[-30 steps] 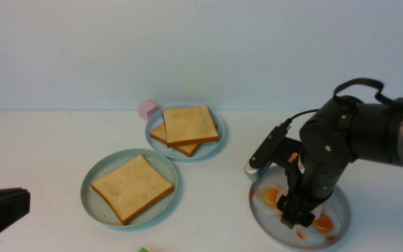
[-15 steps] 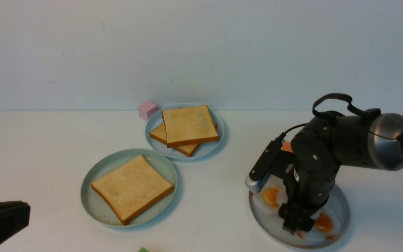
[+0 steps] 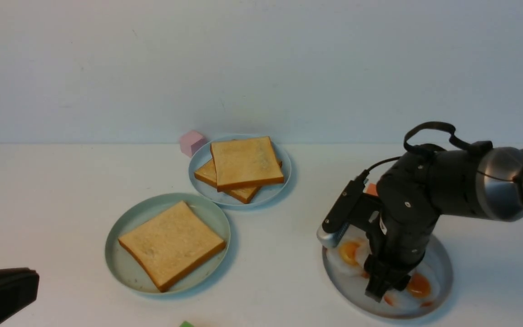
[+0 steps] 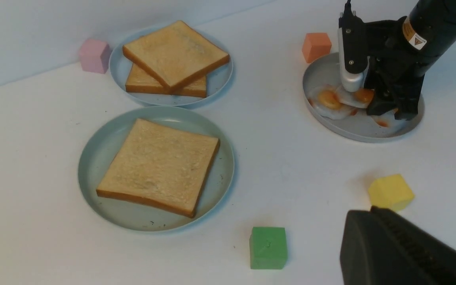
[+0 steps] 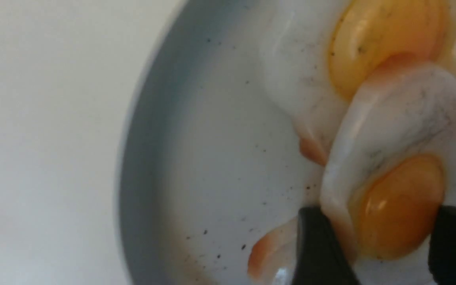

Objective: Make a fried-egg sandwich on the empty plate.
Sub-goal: Use the right arm to grab a fried egg, then use the right arm to place the fried egg on the slice of bread in the middle, then use the left arm to grab a slice of bread

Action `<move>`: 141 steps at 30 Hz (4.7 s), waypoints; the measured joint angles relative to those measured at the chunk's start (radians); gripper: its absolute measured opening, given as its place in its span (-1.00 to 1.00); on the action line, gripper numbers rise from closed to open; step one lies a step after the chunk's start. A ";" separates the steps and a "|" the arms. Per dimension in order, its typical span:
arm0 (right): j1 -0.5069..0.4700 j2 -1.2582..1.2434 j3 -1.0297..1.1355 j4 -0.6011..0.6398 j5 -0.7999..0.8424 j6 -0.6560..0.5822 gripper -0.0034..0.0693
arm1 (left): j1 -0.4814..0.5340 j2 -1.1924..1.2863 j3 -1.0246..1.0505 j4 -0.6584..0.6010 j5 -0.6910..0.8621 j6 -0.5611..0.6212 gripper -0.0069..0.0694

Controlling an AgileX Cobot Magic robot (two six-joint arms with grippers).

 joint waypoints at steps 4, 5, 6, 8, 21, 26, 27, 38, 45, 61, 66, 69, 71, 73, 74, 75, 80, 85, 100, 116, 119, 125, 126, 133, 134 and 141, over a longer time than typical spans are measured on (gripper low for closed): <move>0.000 -0.044 -0.002 0.017 0.026 0.008 -0.42 | 0.000 0.000 0.000 0.000 0.010 0.000 -0.85; 0.000 -0.071 -0.003 0.024 0.036 0.010 -0.66 | 0.000 0.000 0.000 0.000 0.011 0.000 -0.85; 0.000 -0.094 -0.003 0.036 0.050 0.014 -0.71 | 0.000 0.000 0.000 0.000 0.011 0.000 -0.85; 0.000 -0.108 -0.003 0.041 0.061 0.016 -0.69 | 0.000 0.000 0.000 0.000 0.011 0.000 -0.85; 0.036 -0.187 -0.047 0.062 0.152 0.049 -0.68 | 0.000 0.000 0.000 0.028 0.018 -0.028 -0.85; 0.205 -0.212 -0.194 0.086 0.173 0.090 -0.68 | 0.000 0.000 0.000 0.191 0.051 -0.193 -0.85; 0.213 -0.211 -0.194 0.086 0.171 0.091 -0.68 | 0.000 0.000 0.000 0.199 0.052 -0.201 -0.85; 0.428 0.122 -0.587 0.112 0.090 0.104 -0.68 | 0.000 -0.115 0.000 0.335 0.062 -0.366 -0.85; 0.427 0.320 -0.798 0.098 0.088 0.104 -0.68 | 0.000 -0.216 0.000 0.334 0.068 -0.367 -0.85; 0.427 0.436 -0.882 0.039 0.104 0.104 -0.68 | 0.000 -0.224 0.000 0.264 0.075 -0.367 -0.85; 0.427 0.436 -0.882 0.036 0.107 0.104 -0.48 | 0.000 -0.224 0.000 0.263 0.075 -0.367 -0.85; 0.427 0.436 -0.882 0.039 0.106 0.104 -0.20 | 0.000 -0.224 0.000 0.263 0.075 -0.367 -0.85; 0.427 0.436 -0.882 0.049 0.107 0.105 0.03 | 0.000 -0.224 0.000 0.260 0.075 -0.367 -0.85; 0.427 0.436 -0.882 0.057 0.108 0.105 0.14 | 0.000 -0.224 0.000 0.258 0.075 -0.367 -0.85; 0.427 0.435 -0.882 0.063 0.115 0.105 0.31 | 0.000 -0.224 0.000 0.252 0.075 -0.367 -0.85; 0.427 0.434 -0.883 0.068 0.123 0.105 0.43 | 0.000 -0.224 0.000 0.251 0.076 -0.366 -0.85; 0.429 0.399 -0.910 0.080 0.212 0.105 0.66 | 0.000 -0.224 0.000 0.249 0.088 -0.366 -0.85; 0.432 0.285 -0.934 0.089 0.380 0.105 0.56 | 0.000 -0.221 0.000 0.249 0.117 -0.363 -0.85; 0.428 -0.410 -0.462 0.093 0.480 0.341 -0.89 | 0.000 0.485 -0.111 0.005 -0.034 -0.013 -0.85; 0.428 -1.068 0.036 0.096 0.493 0.585 -0.89 | 0.111 1.375 -0.865 -0.179 0.157 0.568 -0.85; 0.428 -1.104 0.037 0.096 0.495 0.591 -0.89 | 0.131 1.477 -0.963 -0.179 0.176 0.640 -0.85; 0.428 -1.143 0.037 0.096 0.499 0.595 -0.87 | 0.135 1.662 -1.151 -0.161 0.182 0.732 -0.51; 0.428 -1.143 0.037 0.096 0.499 0.598 -0.87 | 0.135 1.678 -1.165 -0.156 0.180 0.743 -0.39; 0.428 -1.143 0.037 0.096 0.499 0.602 -0.86 | 0.135 1.723 -1.178 -0.052 0.081 0.798 0.21; 0.428 -1.143 0.037 0.096 0.499 0.602 -0.85 | 0.135 1.728 -1.178 -0.041 0.071 0.800 0.22; 0.428 -1.143 0.037 0.096 0.499 0.602 -0.84 | 0.136 1.781 -1.178 -0.014 -0.007 0.813 0.21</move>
